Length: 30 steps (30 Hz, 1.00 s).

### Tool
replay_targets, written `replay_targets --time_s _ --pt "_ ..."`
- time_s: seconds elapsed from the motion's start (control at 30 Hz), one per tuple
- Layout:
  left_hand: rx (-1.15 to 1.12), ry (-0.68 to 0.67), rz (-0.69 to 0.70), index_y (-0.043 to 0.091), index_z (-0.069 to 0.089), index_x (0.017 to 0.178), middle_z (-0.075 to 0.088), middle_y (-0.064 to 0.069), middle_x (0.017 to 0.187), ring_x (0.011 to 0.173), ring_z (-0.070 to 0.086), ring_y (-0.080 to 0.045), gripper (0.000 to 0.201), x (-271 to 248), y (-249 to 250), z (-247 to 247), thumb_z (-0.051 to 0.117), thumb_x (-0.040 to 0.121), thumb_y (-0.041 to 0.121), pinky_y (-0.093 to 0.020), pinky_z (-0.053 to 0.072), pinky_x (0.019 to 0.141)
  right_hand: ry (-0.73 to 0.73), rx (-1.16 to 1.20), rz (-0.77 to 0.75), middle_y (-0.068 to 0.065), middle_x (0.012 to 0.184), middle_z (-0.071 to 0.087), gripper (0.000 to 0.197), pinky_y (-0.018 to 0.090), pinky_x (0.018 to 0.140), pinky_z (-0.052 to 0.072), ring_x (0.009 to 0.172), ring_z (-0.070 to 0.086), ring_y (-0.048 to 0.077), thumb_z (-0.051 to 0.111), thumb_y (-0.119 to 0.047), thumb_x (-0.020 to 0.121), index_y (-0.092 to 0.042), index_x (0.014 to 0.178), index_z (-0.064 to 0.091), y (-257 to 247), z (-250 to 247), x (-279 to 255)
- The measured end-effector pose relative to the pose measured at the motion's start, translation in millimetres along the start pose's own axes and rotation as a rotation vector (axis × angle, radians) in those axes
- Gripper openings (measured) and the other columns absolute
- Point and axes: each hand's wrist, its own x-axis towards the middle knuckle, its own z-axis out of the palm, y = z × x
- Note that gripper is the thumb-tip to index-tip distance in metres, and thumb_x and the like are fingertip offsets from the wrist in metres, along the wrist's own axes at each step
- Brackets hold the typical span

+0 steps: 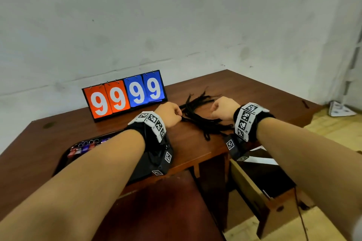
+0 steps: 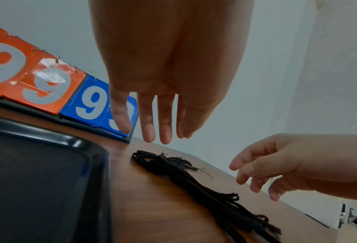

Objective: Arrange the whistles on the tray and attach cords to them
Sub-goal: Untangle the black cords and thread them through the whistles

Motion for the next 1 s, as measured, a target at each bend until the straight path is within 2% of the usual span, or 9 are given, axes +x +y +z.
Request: replay_targets --time_s 0.13,0.23,0.3,0.47,0.57,0.67,0.77,0.87,1.0 --pt "0.004 -0.034 -0.006 0.024 0.071 0.092 0.070 0.003 0.098 0.092 0.065 -0.015 0.010 22 3 9 0.066 0.085 0.021 -0.033 0.054 0.088 -0.081 -0.046 -0.032 0.002 0.106 0.071 0.027 0.027 0.080 0.052 0.095 0.064 0.018 0.078 -0.025 0.078 -0.017 0.104 0.072 4 11 21" --pt "0.017 -0.042 -0.010 0.026 0.071 0.090 0.070 0.004 0.099 0.093 0.065 -0.015 0.008 32 0 14 0.067 0.084 0.022 -0.032 0.053 0.089 -0.170 -0.129 -0.072 0.001 0.109 0.068 0.035 0.032 0.085 0.053 0.098 0.063 0.019 0.079 -0.030 0.079 -0.016 0.110 0.070 -4 21 31" --pt "0.020 -0.055 -0.015 0.026 0.071 0.091 0.070 0.004 0.099 0.094 0.065 -0.015 0.008 34 -4 16 0.067 0.084 0.022 -0.033 0.053 0.091 -0.219 -0.206 -0.096 0.001 0.109 0.067 0.038 0.030 0.081 0.051 0.094 0.060 0.019 0.079 -0.032 0.079 -0.017 0.112 0.068 -11 29 38" --pt "0.032 -0.069 -0.004 0.019 0.073 0.100 0.068 0.004 0.103 0.097 0.064 -0.014 0.015 32 -14 15 0.065 0.087 0.021 -0.030 0.052 0.091 -0.245 -0.315 -0.101 0.006 0.103 0.066 0.026 0.030 0.074 0.048 0.093 0.061 0.023 0.076 -0.028 0.082 -0.012 0.099 0.065 -18 39 47" --pt "0.025 -0.076 -0.009 0.019 0.073 0.101 0.068 0.004 0.104 0.097 0.063 -0.014 0.016 32 -19 13 0.065 0.088 0.021 -0.031 0.051 0.093 -0.211 -0.305 -0.102 0.007 0.097 0.068 0.023 0.031 0.076 0.051 0.093 0.064 0.024 0.077 -0.030 0.081 -0.012 0.089 0.064 -18 35 51" --pt "0.016 -0.074 -0.010 0.020 0.073 0.100 0.068 0.005 0.101 0.096 0.064 -0.014 0.014 32 -21 11 0.065 0.087 0.021 -0.032 0.052 0.092 -0.141 -0.168 -0.095 0.002 0.079 0.062 0.024 0.028 0.065 0.048 0.075 0.059 0.019 0.079 -0.031 0.079 -0.014 0.077 0.062 -17 28 53" --pt "0.009 -0.064 -0.002 0.022 0.071 0.096 0.067 0.005 0.098 0.095 0.063 -0.013 0.010 33 -20 11 0.066 0.087 0.021 -0.030 0.052 0.090 -0.061 -0.047 -0.097 0.005 0.070 0.058 0.029 0.026 0.056 0.043 0.062 0.055 0.017 0.076 -0.030 0.082 -0.013 0.066 0.058 -16 23 55" --pt "-0.014 -0.052 0.010 0.023 0.071 0.093 0.069 0.003 0.099 0.094 0.064 -0.013 0.009 35 -17 11 0.067 0.086 0.022 -0.030 0.053 0.089 -0.008 0.009 -0.096 0.006 0.067 0.056 0.033 0.030 0.062 0.048 0.063 0.055 0.019 0.067 -0.029 0.088 -0.005 0.067 0.060 -18 20 56" --pt "-0.042 -0.036 0.002 0.022 0.069 0.100 0.067 0.002 0.104 0.096 0.063 -0.014 0.014 39 -15 13 0.067 0.086 0.021 -0.029 0.052 0.088 0.044 0.130 -0.080 0.001 0.068 0.070 0.026 0.029 0.066 0.054 0.068 0.068 0.018 0.061 -0.025 0.093 -0.011 0.073 0.069 -17 20 56"
